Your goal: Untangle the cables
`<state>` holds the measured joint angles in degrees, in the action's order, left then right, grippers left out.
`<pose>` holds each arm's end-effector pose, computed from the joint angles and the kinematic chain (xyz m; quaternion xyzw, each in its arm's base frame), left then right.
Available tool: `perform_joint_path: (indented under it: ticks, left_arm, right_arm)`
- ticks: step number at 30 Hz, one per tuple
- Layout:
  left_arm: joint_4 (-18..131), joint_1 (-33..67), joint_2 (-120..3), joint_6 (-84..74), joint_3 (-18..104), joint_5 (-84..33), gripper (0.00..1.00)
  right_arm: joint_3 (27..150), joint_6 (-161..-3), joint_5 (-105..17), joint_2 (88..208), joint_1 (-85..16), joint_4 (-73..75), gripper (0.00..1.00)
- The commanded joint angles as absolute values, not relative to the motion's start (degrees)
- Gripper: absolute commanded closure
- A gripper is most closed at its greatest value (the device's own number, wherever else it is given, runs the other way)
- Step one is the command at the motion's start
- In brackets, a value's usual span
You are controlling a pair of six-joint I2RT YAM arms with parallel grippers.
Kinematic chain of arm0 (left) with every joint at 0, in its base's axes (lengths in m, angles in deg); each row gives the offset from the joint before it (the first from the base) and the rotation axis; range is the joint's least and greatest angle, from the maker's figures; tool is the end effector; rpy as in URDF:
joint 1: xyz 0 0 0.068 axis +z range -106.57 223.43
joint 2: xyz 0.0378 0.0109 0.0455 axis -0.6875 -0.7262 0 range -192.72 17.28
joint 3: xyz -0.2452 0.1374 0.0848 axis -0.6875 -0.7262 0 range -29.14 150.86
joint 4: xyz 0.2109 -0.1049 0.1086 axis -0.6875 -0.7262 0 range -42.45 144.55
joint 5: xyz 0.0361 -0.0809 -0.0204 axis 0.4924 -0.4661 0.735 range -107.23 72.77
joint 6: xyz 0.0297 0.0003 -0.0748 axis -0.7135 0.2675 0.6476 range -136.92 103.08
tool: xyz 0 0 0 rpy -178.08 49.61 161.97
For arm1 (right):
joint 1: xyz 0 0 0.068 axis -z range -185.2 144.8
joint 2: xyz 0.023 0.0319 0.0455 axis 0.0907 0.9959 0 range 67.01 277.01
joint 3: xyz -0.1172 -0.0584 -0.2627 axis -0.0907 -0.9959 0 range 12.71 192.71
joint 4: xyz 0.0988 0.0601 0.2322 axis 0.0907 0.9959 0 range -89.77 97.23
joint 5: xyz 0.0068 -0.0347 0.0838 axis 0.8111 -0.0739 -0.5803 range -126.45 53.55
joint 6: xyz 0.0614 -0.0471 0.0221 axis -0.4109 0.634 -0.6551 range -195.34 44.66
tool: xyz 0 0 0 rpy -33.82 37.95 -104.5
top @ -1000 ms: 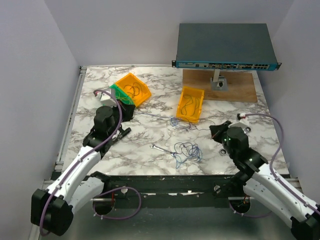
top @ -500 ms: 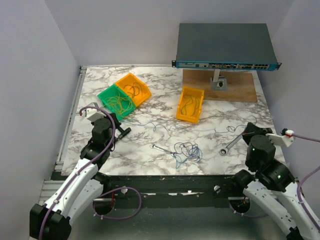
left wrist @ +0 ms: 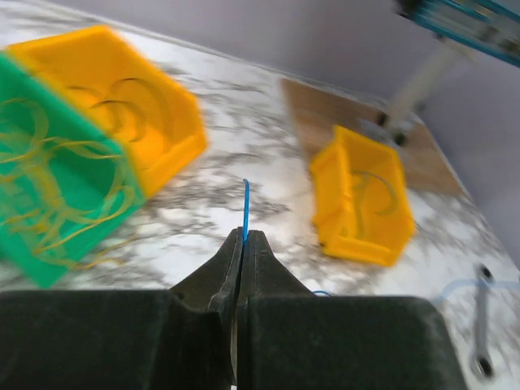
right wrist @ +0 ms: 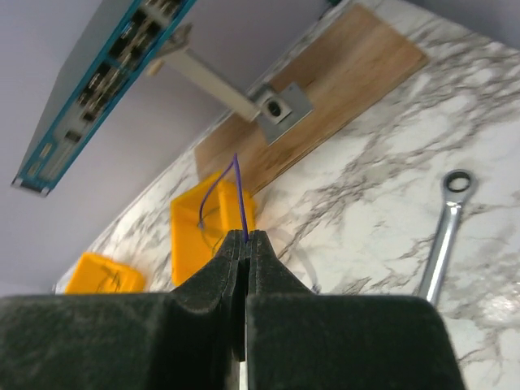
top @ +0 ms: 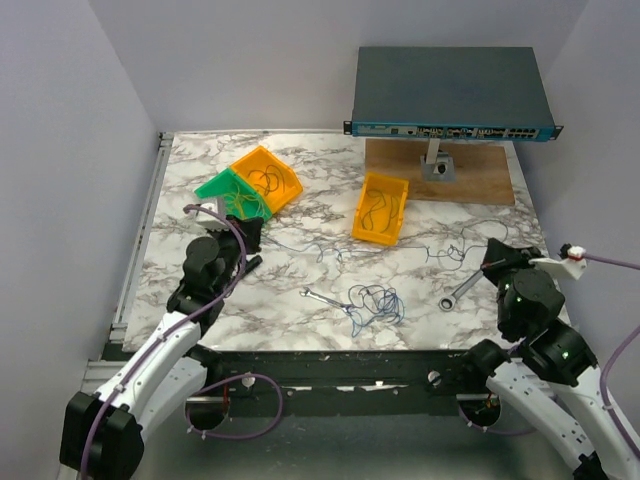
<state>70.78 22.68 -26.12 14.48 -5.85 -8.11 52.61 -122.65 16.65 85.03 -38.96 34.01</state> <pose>0.1942 -0.0618 0.2728 -0.1216 0.7202 -0.2470 0.6369 0.0849 -0.0102 0.3241 0.3616 0.6566 0.1024 0.6539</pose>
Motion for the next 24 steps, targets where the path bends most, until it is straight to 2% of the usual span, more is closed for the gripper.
perform_joint_path:
  ticks: [1, 4, 10, 16, 18, 21, 24]
  left_arm:
    - [88.1, 20.49, -32.29, 7.45, -4.3, -40.96, 1.0]
    - [83.38, 16.28, -36.82, 2.43, -0.44, -41.91, 1.0]
    - [83.29, 8.95, -42.53, -3.12, 2.15, -42.61, 1.0]
    - [84.78, 7.35, -48.1, -3.85, 4.83, -50.21, 0.99]
    - [87.12, 7.14, -48.93, -3.49, 4.38, -50.88, 0.94]
    - [91.54, 7.07, -49.26, -3.73, 2.65, -51.83, 0.77]
    - [93.78, 7.05, -49.51, -3.71, 1.64, -51.3, 0.71]
  right_arm:
    - [52.01, -112.37, -0.64, 89.29, -39.04, 23.63, 0.99]
    - [54.54, -110.28, -8.42, 94.44, -38.98, 20.34, 0.99]
    - [59.93, -107.4, -23.41, 104.01, -39.04, 13.27, 0.99]
    - [64.0, -107.34, -34.28, 111.57, -39.04, 7.06, 0.99]
    - [65.18, -107.73, -37.28, 113.83, -39.02, 5.18, 0.99]
    - [67.06, -108.39, -39.92, 116.2, -39.0, 2.98, 0.99]
    - [68.61, -109.16, -40.91, 117.85, -39.04, 1.76, 0.99]
